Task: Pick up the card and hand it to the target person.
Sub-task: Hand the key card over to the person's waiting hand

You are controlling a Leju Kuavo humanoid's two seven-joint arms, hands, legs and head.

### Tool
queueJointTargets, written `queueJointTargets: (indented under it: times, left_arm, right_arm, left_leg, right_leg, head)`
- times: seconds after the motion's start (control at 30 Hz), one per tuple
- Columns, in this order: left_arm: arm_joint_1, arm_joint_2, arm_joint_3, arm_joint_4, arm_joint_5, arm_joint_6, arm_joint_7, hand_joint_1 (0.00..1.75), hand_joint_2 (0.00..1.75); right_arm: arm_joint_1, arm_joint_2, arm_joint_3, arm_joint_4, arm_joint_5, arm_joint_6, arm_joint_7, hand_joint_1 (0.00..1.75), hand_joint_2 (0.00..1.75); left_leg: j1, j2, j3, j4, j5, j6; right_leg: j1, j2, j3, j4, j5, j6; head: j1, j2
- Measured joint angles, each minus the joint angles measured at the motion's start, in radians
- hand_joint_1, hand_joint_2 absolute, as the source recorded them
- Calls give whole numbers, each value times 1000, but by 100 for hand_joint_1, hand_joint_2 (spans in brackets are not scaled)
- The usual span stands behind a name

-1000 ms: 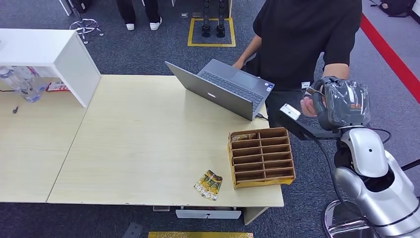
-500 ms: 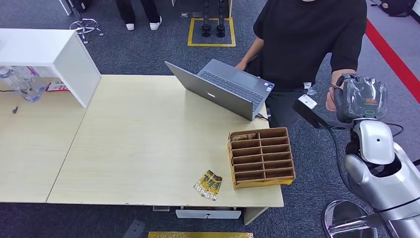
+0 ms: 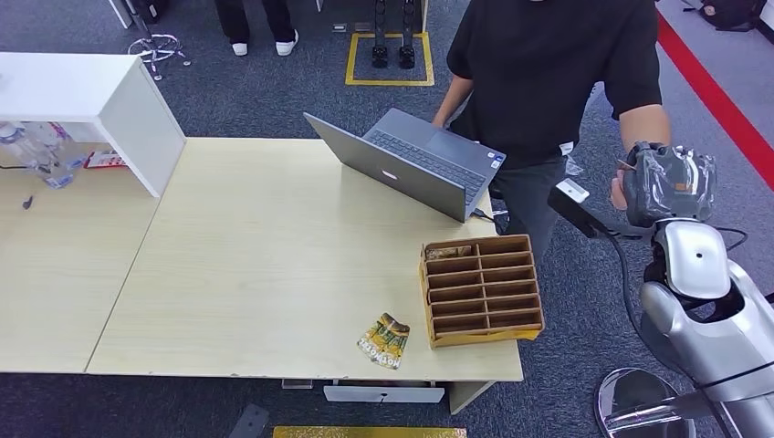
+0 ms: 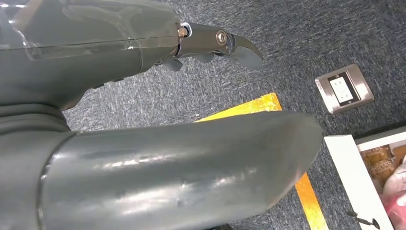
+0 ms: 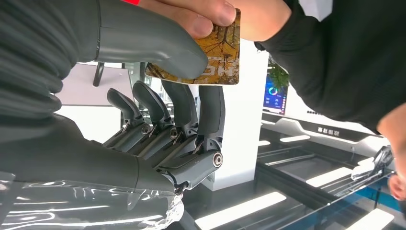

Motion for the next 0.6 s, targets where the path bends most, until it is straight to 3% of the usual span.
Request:
queueJointTargets:
  times: [0.6]
  left_arm:
    - [0, 0, 0, 0, 0, 0, -1, 0, 0]
  right_arm:
    - [0, 0, 1, 36, 1, 5, -4, 153, 175]
  left_leg:
    - [0, 0, 0, 0, 0, 0]
  right_leg:
    - [0, 0, 0, 0, 0, 0]
  head:
    - [0, 0]
